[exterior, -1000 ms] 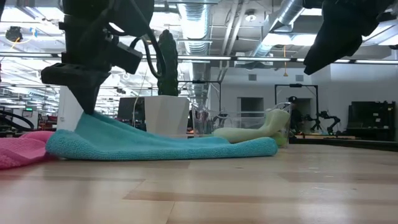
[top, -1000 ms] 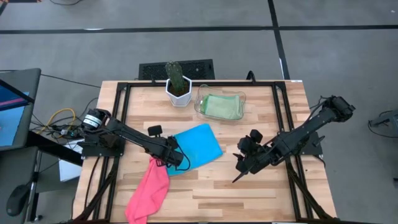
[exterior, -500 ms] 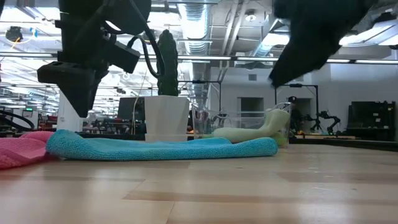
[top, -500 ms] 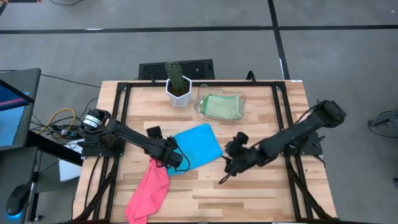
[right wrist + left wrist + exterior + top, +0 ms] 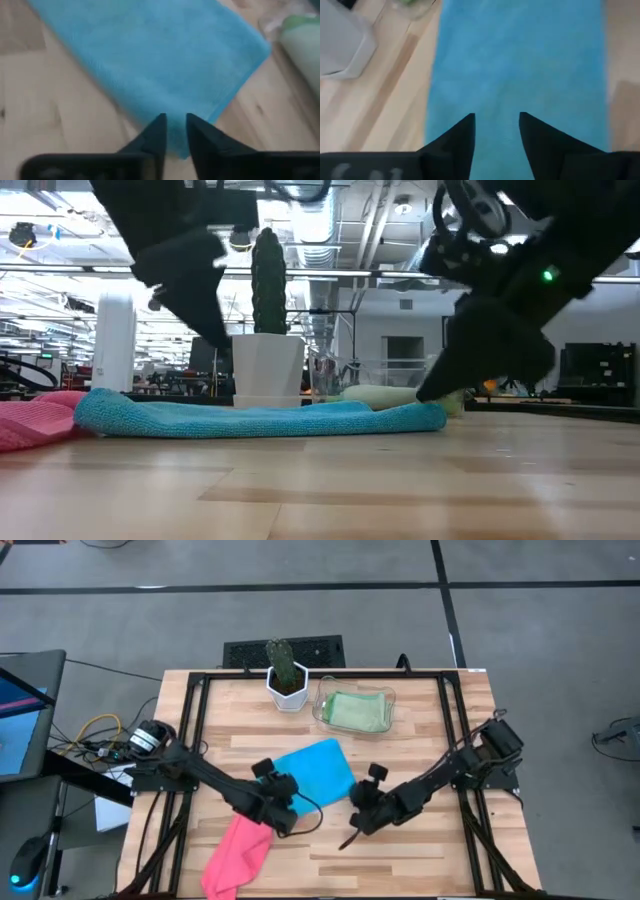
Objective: Fold microfiber towels
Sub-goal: Fold the blue towel on the table
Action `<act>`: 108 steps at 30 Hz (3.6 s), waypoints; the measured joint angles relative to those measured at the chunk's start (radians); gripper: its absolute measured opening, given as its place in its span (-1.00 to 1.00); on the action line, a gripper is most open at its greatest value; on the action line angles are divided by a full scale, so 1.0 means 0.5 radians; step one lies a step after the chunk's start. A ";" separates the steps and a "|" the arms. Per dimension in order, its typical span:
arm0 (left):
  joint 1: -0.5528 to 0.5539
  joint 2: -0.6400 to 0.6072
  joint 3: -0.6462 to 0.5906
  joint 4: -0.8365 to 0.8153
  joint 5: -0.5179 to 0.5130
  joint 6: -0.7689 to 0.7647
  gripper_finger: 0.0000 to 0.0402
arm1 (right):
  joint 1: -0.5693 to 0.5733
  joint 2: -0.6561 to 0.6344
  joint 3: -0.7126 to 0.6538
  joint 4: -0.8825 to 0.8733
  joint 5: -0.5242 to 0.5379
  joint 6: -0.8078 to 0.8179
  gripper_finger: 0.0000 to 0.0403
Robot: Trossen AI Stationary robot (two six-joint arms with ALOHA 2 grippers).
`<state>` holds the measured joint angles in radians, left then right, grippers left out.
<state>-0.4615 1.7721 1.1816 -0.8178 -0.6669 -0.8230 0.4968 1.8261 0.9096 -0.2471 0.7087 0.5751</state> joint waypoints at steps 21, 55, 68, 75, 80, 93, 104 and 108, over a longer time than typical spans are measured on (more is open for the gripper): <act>-0.163 -0.001 -0.457 0.750 -0.054 -0.333 -0.99 | 0.205 -0.195 0.001 -0.008 0.303 0.090 -0.91; -0.471 0.104 -0.252 0.633 0.095 -0.732 -1.00 | 0.048 0.358 0.005 0.306 0.187 0.181 -0.92; -0.647 0.130 -0.393 0.585 -0.039 -1.193 -1.00 | 0.049 0.360 0.004 0.301 0.183 0.181 -0.93; -0.659 0.184 -0.426 0.673 0.068 -1.261 -1.00 | 0.050 0.360 0.004 0.300 0.183 0.180 -0.85; -0.660 0.186 -0.426 0.692 0.066 -1.225 -1.00 | 0.050 0.231 -0.014 0.235 0.137 0.009 -0.91; -0.659 0.192 -0.427 0.680 -0.002 -1.159 -1.00 | 0.051 -0.150 -0.463 1.034 0.358 -0.228 -0.96; -0.588 0.194 -0.430 0.674 -0.032 -0.962 -1.00 | 0.278 0.329 -0.734 1.708 0.321 0.504 -0.95; -0.512 0.193 -0.429 0.675 0.009 -0.717 -1.00 | 0.406 0.300 -0.732 1.533 0.387 0.737 -0.94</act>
<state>-0.7175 1.8688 0.9670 -0.4801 -0.6625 -1.1816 0.6996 1.9760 0.5434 0.5193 0.9021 0.9436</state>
